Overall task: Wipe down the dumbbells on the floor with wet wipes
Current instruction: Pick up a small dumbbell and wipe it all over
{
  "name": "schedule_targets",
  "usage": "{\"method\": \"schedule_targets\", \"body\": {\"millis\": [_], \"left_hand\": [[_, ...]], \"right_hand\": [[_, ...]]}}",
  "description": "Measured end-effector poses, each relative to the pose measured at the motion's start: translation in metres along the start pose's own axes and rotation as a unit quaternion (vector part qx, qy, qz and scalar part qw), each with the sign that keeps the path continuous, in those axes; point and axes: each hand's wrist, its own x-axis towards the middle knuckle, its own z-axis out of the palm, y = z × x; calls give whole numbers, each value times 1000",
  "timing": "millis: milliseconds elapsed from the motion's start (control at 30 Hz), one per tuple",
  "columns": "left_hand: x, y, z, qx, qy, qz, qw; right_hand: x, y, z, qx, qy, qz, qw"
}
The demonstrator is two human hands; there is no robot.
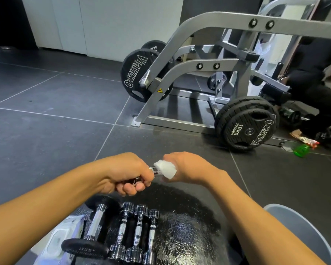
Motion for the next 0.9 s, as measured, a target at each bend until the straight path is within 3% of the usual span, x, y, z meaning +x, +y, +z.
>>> {"method": "schedule_targets", "body": {"millis": [100,167,400,533,600,900], "left_hand": [[5,-3,7,27,14,-3,1000],[9,-5,13,31,15,-14,999],[14,-6,10,8,52,-25,998],[14,-4,5,-20,49,-15,999],[14,-4,2,-29,44,-11,999],[13,-6,5,-19,38,9,999]], "right_hand": [[-4,-10,2,105,-64,26,992],[-2,-22,7,88,-79,9,993],[2,-43,14,119,-9,-108,987],[9,-21,21,23,31,-75,996],[9,-7,22,-23,10,-22,999],[-17,29,3,133,-119,56,982]]}}
